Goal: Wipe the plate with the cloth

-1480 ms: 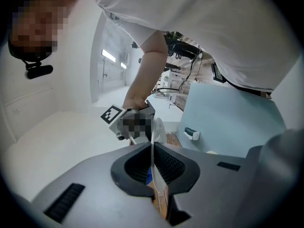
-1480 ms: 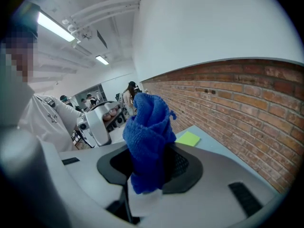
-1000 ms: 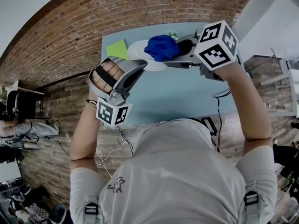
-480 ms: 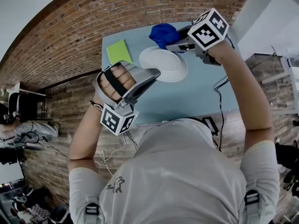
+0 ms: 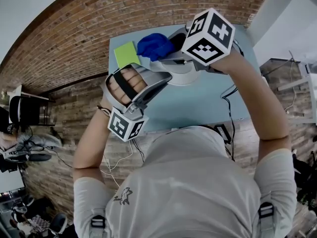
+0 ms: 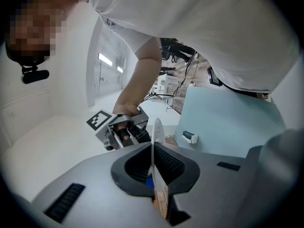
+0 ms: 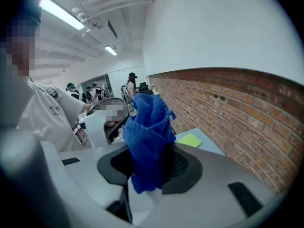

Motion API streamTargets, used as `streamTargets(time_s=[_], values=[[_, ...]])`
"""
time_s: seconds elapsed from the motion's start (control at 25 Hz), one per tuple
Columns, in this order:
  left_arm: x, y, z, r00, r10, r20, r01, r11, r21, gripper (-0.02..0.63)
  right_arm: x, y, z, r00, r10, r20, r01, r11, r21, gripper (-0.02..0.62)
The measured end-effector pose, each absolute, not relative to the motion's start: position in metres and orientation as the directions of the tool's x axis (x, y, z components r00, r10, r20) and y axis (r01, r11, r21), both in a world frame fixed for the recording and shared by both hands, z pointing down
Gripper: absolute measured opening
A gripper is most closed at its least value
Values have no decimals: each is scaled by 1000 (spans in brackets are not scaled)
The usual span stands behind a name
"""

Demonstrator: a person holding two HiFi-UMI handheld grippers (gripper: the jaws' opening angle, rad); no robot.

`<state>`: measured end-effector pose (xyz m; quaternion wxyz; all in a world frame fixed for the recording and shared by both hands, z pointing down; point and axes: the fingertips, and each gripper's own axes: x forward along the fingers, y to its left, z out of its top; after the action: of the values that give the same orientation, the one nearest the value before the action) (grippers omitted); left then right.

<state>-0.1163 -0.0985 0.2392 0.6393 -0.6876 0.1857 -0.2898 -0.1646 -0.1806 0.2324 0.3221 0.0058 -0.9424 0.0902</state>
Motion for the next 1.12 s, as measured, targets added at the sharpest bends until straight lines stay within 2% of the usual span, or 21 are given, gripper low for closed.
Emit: streamTargets(time_s=[0.36,0.68,0.8,1.12], values=[[-163,-127,227,673,-731,117,28,-133,-991,17,-146,-128,211,-828,88,554,6,989,-148,143],[-156,-112,220,702,-704,106,29,-121,-992,17,-93,-194,246,-796,-40,605,-200,959,-200,143],[-139,-96,220,740,-664,108,50,-106,-993,18,-89,-215,258,-788,-46,614,-241,941,-239,143],[-116,-80,215,781,-614,112,79,-80,-994,18,-137,-196,225,-793,26,609,-124,971,-203,143]])
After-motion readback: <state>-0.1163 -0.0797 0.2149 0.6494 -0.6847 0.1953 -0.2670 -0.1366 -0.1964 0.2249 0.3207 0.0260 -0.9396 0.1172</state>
